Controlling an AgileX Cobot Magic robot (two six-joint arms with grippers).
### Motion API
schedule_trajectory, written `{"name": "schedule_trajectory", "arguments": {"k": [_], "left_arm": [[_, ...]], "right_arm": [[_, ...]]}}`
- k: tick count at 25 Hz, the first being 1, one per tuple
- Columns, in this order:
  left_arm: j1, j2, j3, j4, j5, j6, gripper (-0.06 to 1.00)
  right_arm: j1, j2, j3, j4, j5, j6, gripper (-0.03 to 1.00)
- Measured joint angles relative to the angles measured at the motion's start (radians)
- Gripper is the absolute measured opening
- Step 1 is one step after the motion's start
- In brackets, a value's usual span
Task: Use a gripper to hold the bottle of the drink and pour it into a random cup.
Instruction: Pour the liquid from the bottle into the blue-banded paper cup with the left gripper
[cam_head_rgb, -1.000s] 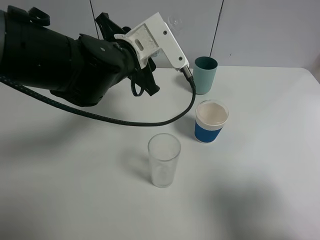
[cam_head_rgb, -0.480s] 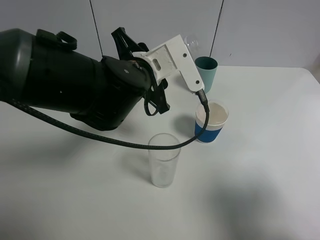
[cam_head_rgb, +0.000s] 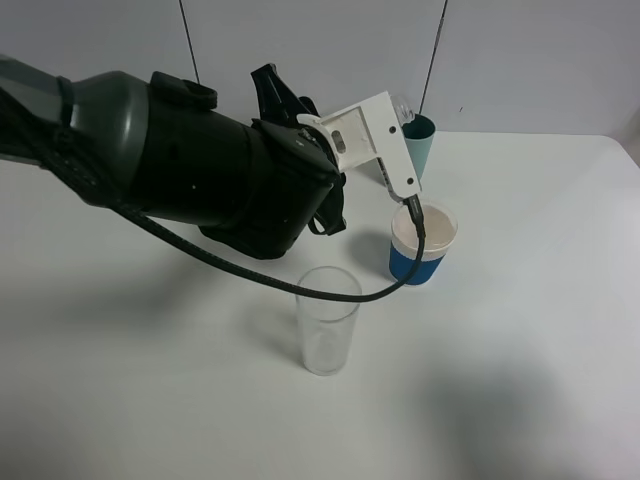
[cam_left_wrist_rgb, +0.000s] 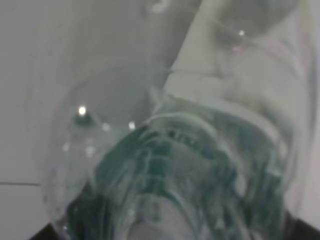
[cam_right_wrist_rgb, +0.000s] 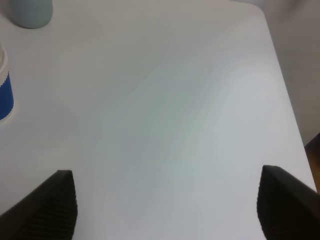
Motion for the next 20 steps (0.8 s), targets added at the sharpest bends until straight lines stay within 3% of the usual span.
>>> {"name": "schedule_trajectory", "arguments": {"k": [13, 20], "left_arm": [[-0.014, 0.056, -0.034, 0.015, -0.004, 0.185, 0.46], [-0.014, 0.060, -0.034, 0.019, -0.011, 0.202, 0.46]], "right_arm": [[0.000, 0.000, 0.000, 0.000, 0.000, 0.000, 0.74], [0.000, 0.000, 0.000, 0.000, 0.000, 0.000, 0.74]]}}
